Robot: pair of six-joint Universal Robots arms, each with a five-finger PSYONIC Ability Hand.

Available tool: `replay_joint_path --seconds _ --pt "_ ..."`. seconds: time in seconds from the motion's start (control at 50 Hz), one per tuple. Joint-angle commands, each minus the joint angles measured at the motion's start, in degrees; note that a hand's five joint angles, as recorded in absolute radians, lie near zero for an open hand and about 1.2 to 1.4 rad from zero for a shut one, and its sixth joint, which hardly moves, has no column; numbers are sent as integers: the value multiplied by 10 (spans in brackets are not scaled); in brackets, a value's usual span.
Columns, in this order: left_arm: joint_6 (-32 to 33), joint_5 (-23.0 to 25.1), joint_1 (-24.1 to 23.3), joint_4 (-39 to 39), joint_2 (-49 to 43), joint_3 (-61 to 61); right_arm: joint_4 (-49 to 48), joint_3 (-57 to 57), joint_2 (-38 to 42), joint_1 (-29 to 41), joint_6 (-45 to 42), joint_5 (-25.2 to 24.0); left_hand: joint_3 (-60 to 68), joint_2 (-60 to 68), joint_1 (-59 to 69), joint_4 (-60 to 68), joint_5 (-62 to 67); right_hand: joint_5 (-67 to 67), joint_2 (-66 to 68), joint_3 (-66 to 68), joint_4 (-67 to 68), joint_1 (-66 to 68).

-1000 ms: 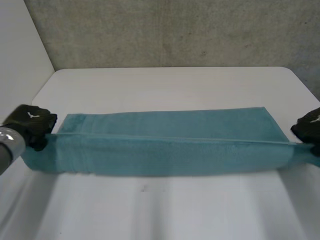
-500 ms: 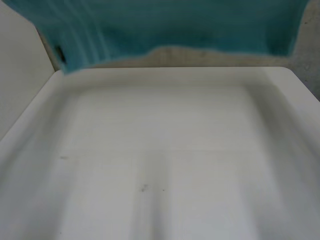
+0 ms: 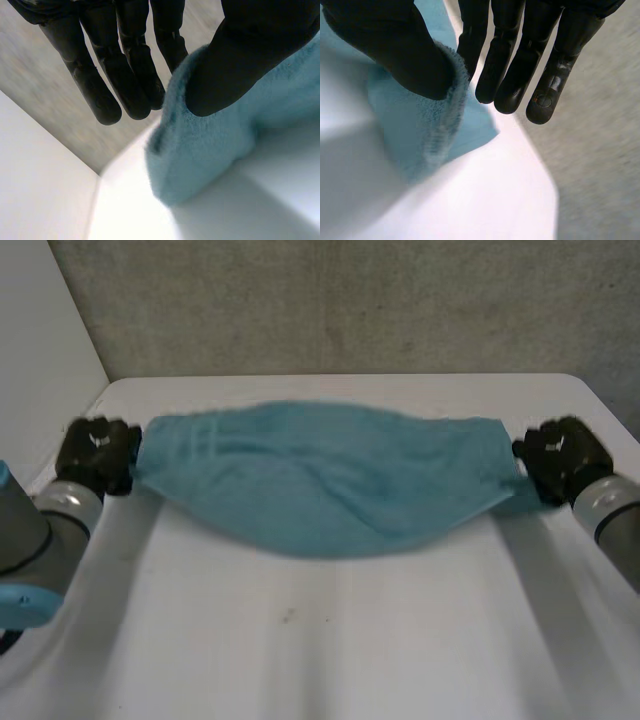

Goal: Fold the laundry

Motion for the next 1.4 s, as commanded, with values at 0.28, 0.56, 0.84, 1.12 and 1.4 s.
replay_joint_path --seconds 0.28,0.56,0.84,1.12,1.4 --pt "142 10 85 -439 258 -122 488 54 -152 -133 -290 -4 115 111 148 114 139 130 125 119 117 236" --pt "139 56 45 -273 136 -49 238 -32 -39 -101 -168 -8 115 111 148 114 139 130 125 119 117 236" --pt "136 -60 -25 -170 -158 258 38 -227 174 20 -137 111 115 111 148 114 139 130 125 119 117 236" --pt "141 -57 -40 -96 -248 352 -51 -370 306 63 -138 141 -469 -473 -437 -470 -446 -570 -575 -581 -583 -464" --pt "132 -36 -69 13 -123 208 -40 -223 113 62 105 170 -585 -589 -552 -586 -561 -570 -575 -581 -583 -464"
